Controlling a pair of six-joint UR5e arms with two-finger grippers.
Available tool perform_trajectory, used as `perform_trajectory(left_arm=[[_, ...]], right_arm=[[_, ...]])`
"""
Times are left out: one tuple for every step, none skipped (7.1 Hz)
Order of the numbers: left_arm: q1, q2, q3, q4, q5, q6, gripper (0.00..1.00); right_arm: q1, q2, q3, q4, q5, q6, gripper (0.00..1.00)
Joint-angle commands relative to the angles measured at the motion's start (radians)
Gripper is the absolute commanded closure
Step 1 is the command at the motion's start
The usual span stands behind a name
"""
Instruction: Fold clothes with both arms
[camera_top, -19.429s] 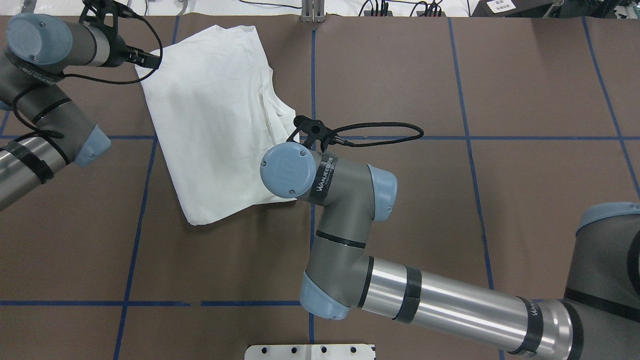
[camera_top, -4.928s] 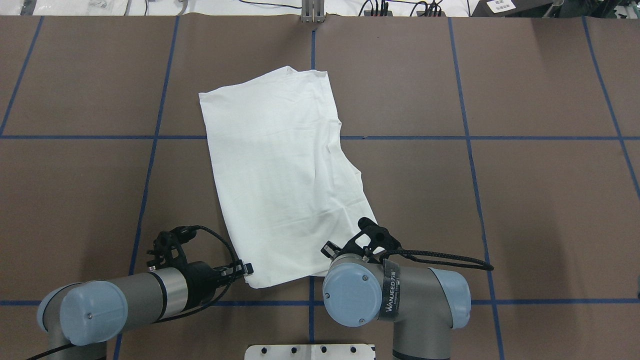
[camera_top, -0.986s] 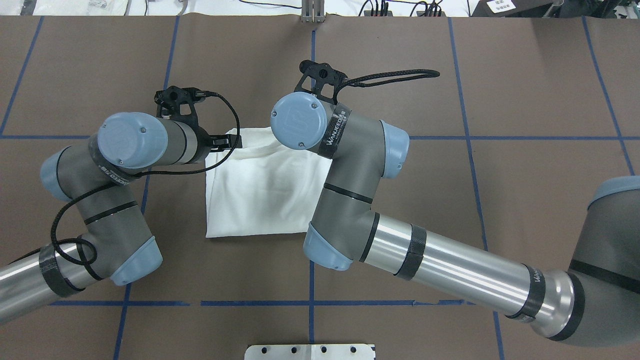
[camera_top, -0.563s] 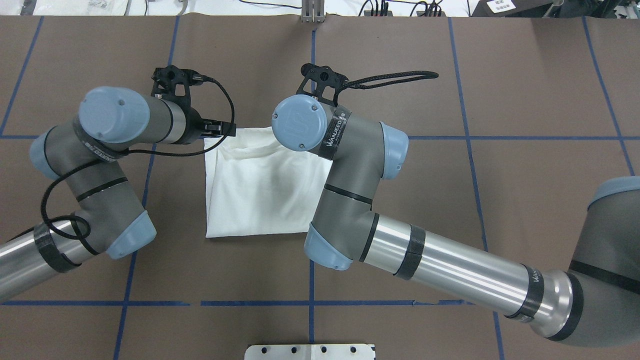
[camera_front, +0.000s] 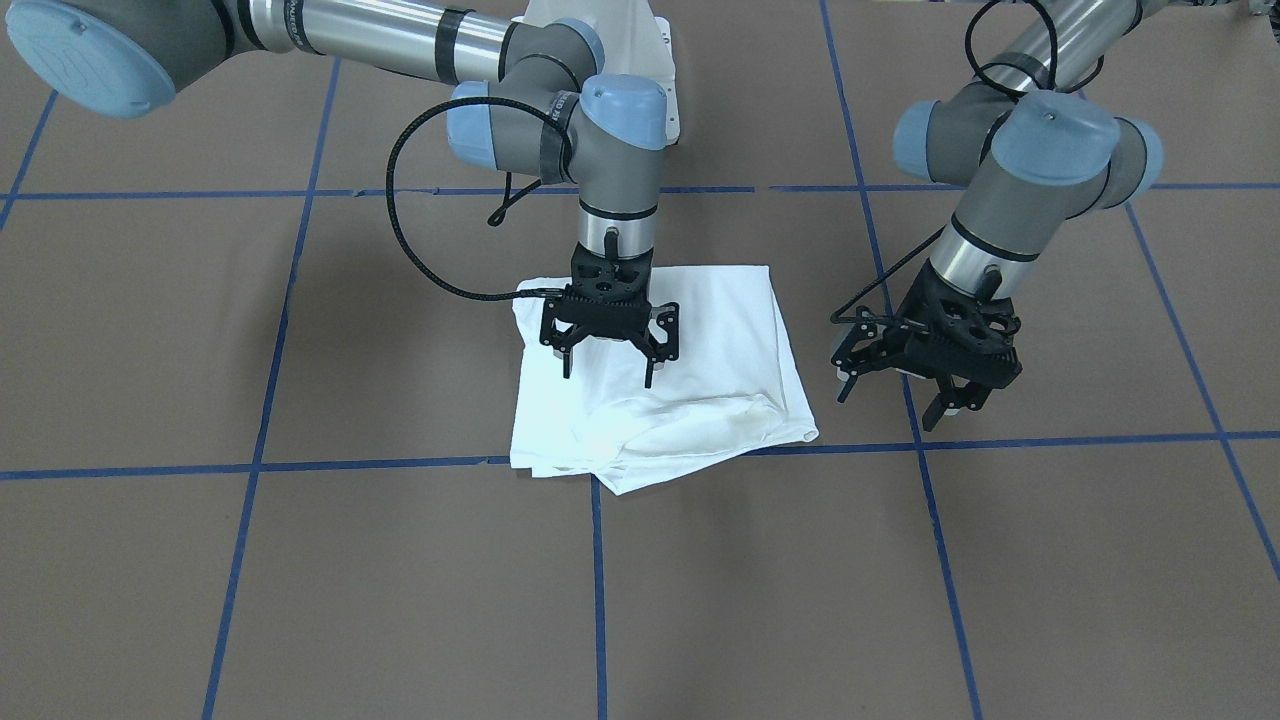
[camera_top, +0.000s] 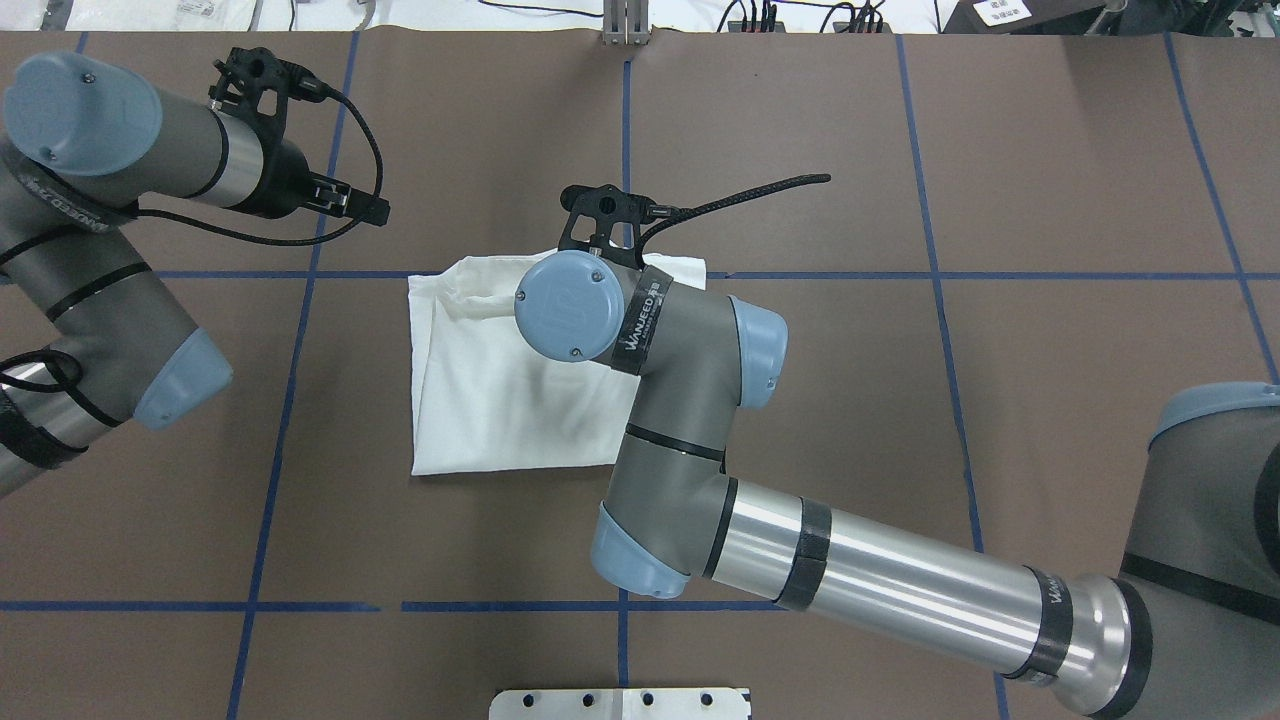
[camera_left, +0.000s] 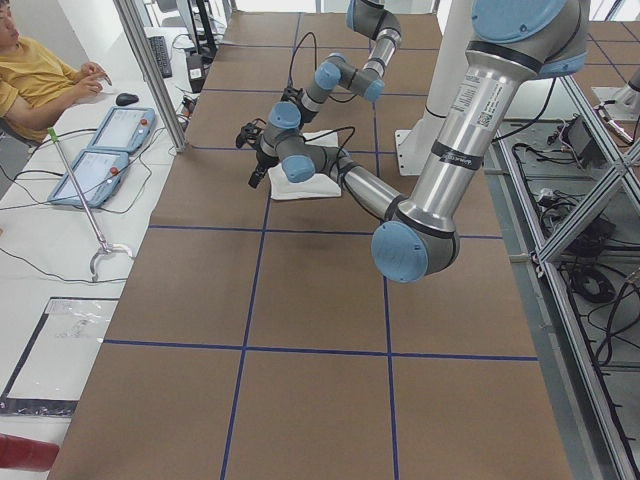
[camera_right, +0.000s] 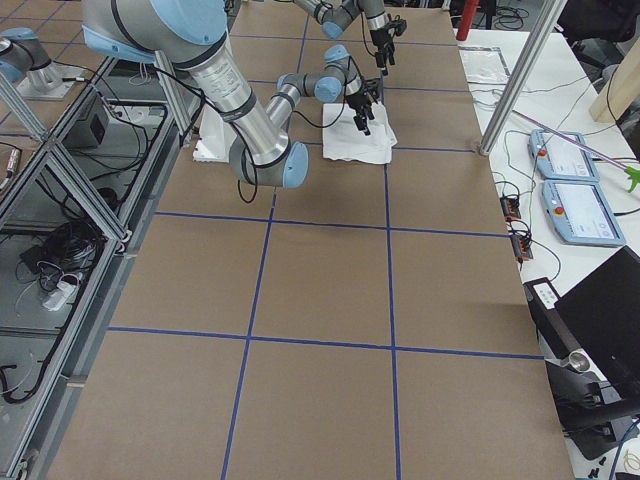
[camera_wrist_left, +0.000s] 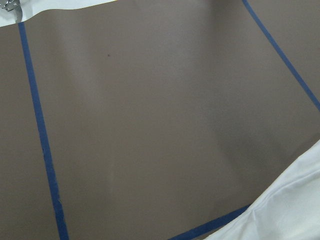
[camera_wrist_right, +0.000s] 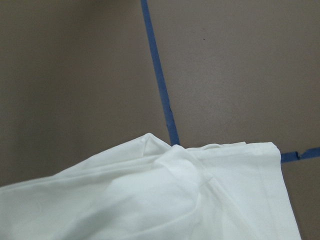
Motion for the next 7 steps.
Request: perform_trajectory(left_arm=[[-0.005, 0.001, -0.001, 0.0, -0.003, -0.007, 0.0], [-0.005, 0.002, -0.001, 0.0, -0.003, -0.009, 0.0], [-0.005, 0.003, -0.003, 0.0, -0.003, -0.01, 0.0], [-0.005, 0.004, -0.003, 0.0, -0.003, -0.024, 0.0], [-0.005, 0.004, -0.007, 0.0, -0.003, -0.024, 0.0], [-0.005, 0.013, -0.016, 0.0, -0.003, -0.024, 0.0], [-0.005, 0.019, -0.019, 0.0, -0.003, -0.024, 0.0]], right_arm=[[-0.052, -0.06, 0.036, 0.0, -0.005, -0.073, 0.0], [-0.07, -0.065, 0.021, 0.0, -0.01, -0.081, 0.0], [-0.071, -0.062, 0.005, -0.002, -0.029, -0.113, 0.0], [-0.052, -0.056, -0.022, 0.001, -0.049, -0.13, 0.0], [-0.023, -0.027, -0.074, 0.001, -0.051, -0.131, 0.0], [0.015, 0.031, -0.17, 0.003, -0.05, -0.131, 0.0], [0.058, 0.06, -0.233, 0.003, -0.05, -0.134, 0.0]])
